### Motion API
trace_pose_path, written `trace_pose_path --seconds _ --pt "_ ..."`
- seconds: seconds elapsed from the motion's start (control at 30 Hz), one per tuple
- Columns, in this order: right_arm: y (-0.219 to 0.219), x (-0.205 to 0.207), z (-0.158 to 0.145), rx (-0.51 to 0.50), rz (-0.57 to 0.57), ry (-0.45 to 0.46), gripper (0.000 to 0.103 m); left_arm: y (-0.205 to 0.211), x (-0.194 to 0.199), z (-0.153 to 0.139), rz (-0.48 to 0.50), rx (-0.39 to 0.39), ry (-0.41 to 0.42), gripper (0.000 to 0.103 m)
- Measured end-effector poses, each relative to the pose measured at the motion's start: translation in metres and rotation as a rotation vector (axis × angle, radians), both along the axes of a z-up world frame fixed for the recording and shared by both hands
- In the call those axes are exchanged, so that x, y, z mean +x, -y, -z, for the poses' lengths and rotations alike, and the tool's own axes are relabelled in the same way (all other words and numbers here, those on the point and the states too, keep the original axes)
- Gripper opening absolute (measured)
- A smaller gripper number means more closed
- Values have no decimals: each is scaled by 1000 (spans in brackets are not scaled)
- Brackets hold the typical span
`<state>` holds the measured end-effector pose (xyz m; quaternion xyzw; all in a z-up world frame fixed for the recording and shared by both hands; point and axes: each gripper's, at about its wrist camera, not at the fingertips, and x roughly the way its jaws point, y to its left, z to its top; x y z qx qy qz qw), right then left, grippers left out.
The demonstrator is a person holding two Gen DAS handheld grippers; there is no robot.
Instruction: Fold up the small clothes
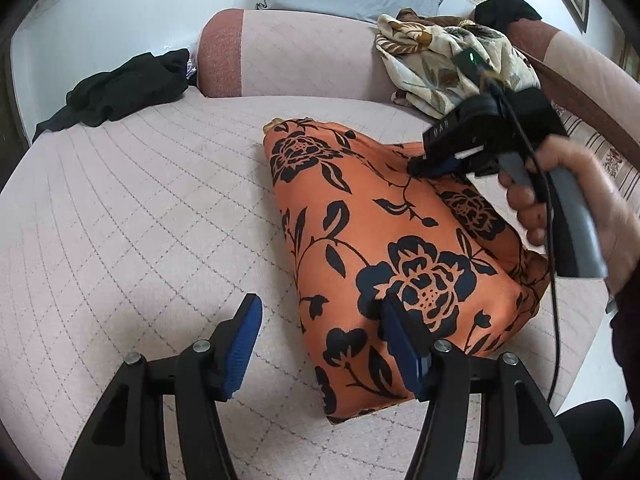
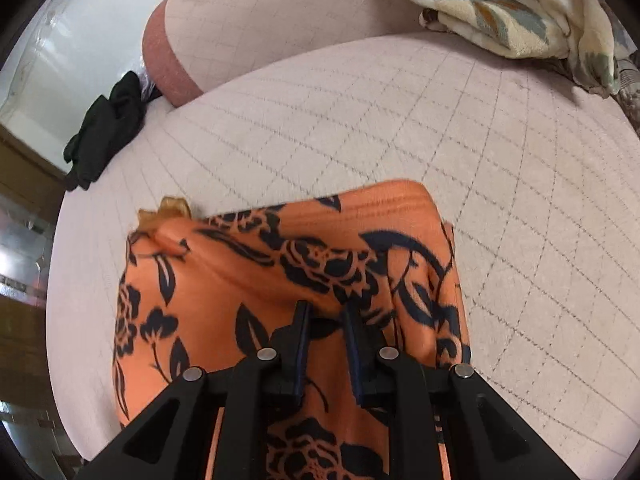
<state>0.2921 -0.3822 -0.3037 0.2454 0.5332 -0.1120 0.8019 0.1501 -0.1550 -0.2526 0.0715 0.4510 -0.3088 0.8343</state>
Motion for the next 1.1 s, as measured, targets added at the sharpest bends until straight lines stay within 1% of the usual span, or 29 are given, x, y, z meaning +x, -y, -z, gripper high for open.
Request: trace_pose_path --seconds 0.07,0.13,0.2,0.3,0.4,0.43,0.47,0.5,0.53,0.6,0.67,0.7,0.8,0.83,0.87,0.9,0.93,0.97,1.0,1.03,1.1 --pt "-7 6 -11 -32 -10 8 22 -1 0 0 0 2 -3 63" --pt "-17 8 -23 -38 -54 56 21 -1 0 1 2 3 -2 63" --pt "-33 14 -33 12 -124 106 21 0 0 2 2 7 -2 63" --pt "-54 29 -37 55 -179 145 21 2 0 3 3 11 1 64" --pt "-69 53 -24 91 -210 133 21 2 -1 4 3 17 8 64" --pt "-74 59 -13 110 -202 111 22 2 -1 4 1 19 11 64" --pt "-75 68 2 126 -189 68 23 2 0 4 -1 21 11 64" --pt "-74 74 13 138 -178 50 23 2 1 5 1 17 3 64" --pt "-72 74 14 145 -164 90 23 1 1 5 0 14 -5 64" --pt "-69 71 10 163 -164 97 23 1 2 4 0 12 -11 64" --pt "-61 56 2 198 -156 116 23 0 3 2 -2 6 -14 64" --pt "-56 47 -3 205 -147 134 23 -1 5 0 -5 -8 -21 64" --pt "-36 7 -24 215 -134 209 23 -10 15 -10 -31 -94 -42 64" --pt "-25 -16 -32 230 -112 252 24 -14 21 -13 -43 -126 -53 68" --pt "-13 -35 -37 253 -87 284 36 -17 27 -14 -46 -158 -73 73" --pt "-5 -47 -39 276 -66 307 50 -19 32 -14 -45 -183 -94 74" --pt "7 -68 -40 308 -26 341 86 -21 39 -14 -52 -212 -120 75" --pt "20 -89 -41 325 29 392 92 -22 44 -14 -59 -230 -137 75" --pt "28 -104 -41 324 73 431 92 -22 50 -12 -61 -246 -161 76" --pt "36 -117 -39 328 103 438 92 -20 55 -8 -54 -253 -188 78" --pt "52 -133 -25 387 139 413 92 -14 66 4 -48 -238 -261 79"
